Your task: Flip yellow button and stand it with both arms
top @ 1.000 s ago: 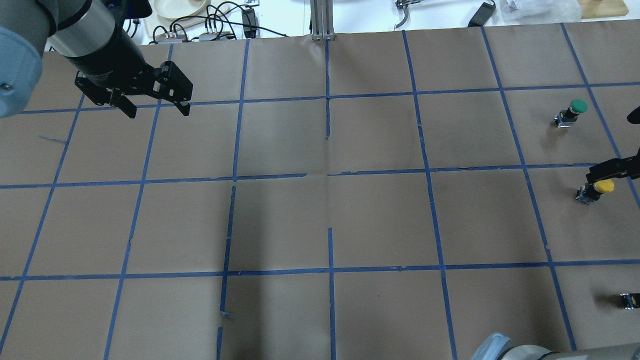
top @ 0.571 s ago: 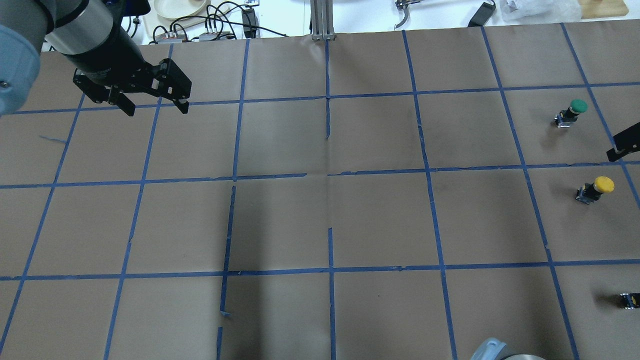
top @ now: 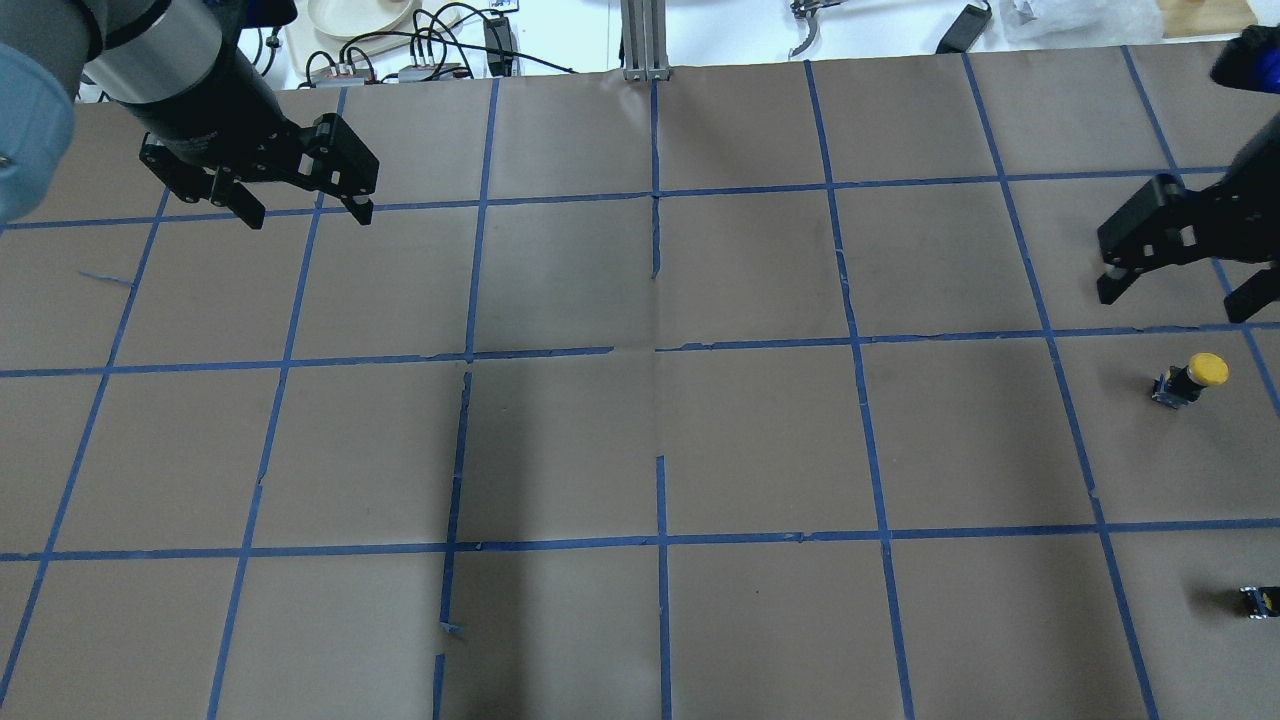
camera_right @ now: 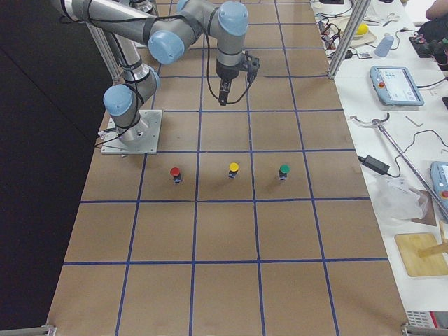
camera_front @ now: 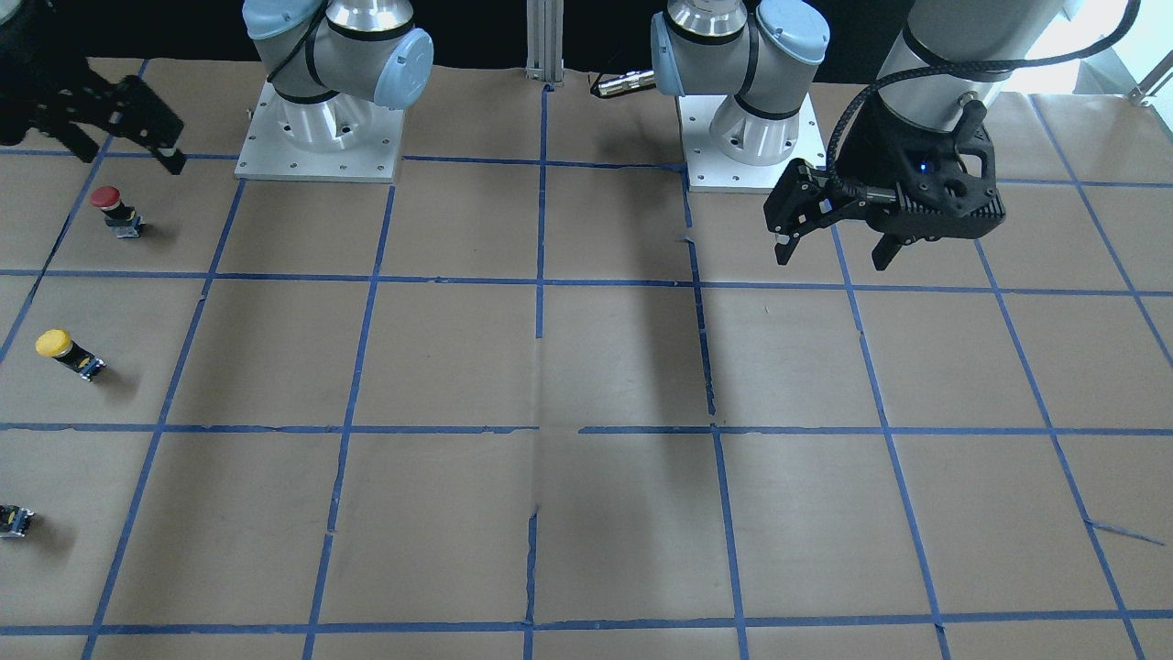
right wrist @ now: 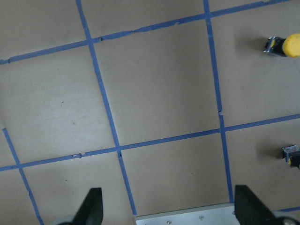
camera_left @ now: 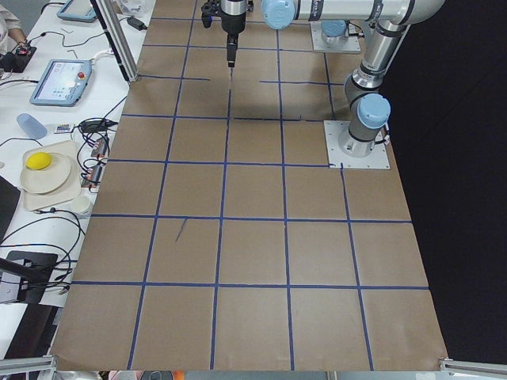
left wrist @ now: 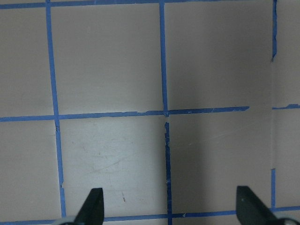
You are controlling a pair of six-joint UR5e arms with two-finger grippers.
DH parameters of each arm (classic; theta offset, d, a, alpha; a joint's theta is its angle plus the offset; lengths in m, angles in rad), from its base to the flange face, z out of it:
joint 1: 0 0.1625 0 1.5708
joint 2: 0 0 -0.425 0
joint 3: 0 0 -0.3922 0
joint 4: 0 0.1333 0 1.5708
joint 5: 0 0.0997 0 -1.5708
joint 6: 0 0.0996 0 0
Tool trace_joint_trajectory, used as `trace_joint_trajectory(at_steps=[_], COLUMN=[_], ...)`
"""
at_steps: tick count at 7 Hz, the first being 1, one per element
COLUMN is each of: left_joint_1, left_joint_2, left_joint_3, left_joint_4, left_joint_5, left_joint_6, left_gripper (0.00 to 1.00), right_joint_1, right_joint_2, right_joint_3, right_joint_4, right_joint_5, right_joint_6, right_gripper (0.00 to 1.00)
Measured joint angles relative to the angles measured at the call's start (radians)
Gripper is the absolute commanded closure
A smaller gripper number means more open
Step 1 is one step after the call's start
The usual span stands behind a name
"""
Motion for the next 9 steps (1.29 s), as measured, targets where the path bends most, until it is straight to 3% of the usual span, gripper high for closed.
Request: trace_joint_trajectory(at_steps=[1, 3, 9], left_joint_1=[0.0, 0.0, -0.001], left_joint_2=[-0.001, -0.003, -0.007], left_joint_3=[0.007, 0.021, 0.031], left_joint_4=[-0.014, -0.028, -0.044], left_joint_5=[0.0, 0.001, 0.042], left_joint_6=[0.0, 0.0, -0.002], left_gripper=[0.0, 0.0, 0.0], right_joint_1=[0.111, 0.207, 0.22], right_joint_2=[-0.003, 0.004, 0.005], right_joint_3=[0.0, 0.008, 0.015], right_joint_4=[0.017, 0.019, 0.017], right_joint_5=[-0.016, -0.029, -0.068], right_joint_6=[0.105, 0.199, 0.225], right_gripper=[0.0, 0.0, 0.0])
